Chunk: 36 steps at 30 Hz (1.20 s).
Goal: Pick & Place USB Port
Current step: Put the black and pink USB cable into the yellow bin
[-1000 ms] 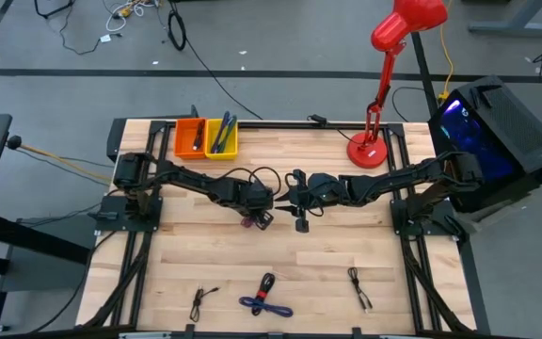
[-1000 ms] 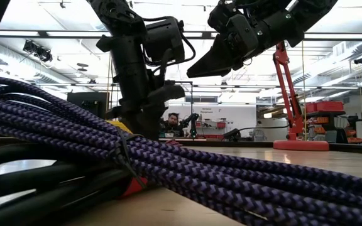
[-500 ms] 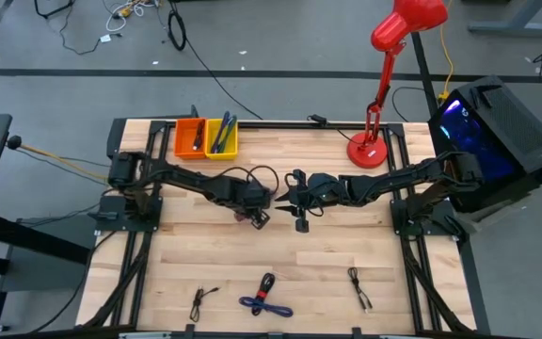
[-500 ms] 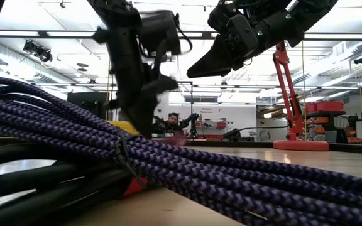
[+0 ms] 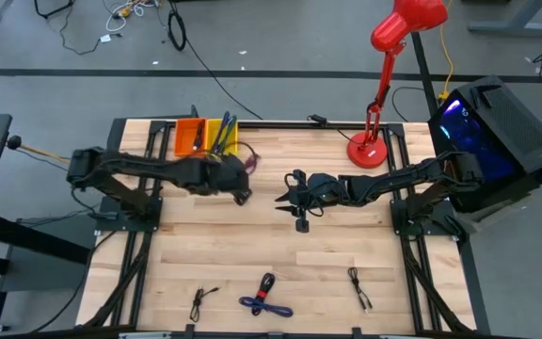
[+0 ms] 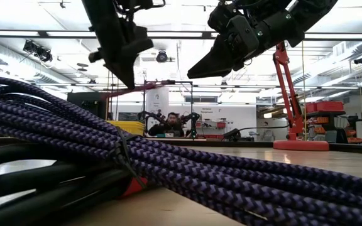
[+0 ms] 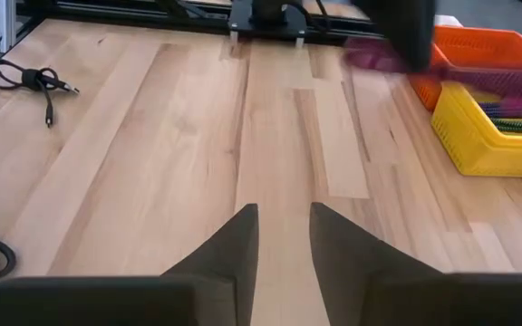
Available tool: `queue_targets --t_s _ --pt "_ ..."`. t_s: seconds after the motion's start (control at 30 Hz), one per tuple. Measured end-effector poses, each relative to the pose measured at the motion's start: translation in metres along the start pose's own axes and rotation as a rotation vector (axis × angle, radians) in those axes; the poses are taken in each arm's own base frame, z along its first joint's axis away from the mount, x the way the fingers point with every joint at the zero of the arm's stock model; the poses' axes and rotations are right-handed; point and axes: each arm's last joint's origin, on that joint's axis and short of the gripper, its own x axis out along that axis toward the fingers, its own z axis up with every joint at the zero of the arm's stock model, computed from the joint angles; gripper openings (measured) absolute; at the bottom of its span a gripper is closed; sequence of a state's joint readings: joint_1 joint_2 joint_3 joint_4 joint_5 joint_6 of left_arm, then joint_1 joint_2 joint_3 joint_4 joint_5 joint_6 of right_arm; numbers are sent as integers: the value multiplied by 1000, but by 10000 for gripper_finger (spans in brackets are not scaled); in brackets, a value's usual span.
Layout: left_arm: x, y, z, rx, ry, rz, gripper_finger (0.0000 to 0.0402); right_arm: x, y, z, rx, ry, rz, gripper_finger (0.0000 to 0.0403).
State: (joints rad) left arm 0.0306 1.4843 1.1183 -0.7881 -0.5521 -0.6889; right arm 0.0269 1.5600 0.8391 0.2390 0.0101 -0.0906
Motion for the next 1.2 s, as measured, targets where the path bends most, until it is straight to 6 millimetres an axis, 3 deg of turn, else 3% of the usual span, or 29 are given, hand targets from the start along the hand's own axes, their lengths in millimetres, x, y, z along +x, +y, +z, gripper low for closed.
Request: queue_targets --t_s 0.17,0.27,0.5,0.6,0.83,1.03,1.2 --pt "1 41 23 -14 -59 130 0 0 0 1 2 -6 -1 102" --pt "13 65 37 -2 -52 175 0 0 0 0 3 -5 -1 102" --pt "34 106 79 -31 -187 -50 0 0 0 0 6 -1 -1 102" --pt "38 126 89 -87 -241 -52 0 0 0 0 6 2 -1 102" --pt "52 163 87 -197 -217 3 0 0 0 -1 5 7 -6 102" --pt "86 169 53 -299 -220 -124 0 0 -1 -2 3 24 -35 102" --pt "99 171 31 -323 -172 -49 0 0 -1 -2 3 24 -35 102"
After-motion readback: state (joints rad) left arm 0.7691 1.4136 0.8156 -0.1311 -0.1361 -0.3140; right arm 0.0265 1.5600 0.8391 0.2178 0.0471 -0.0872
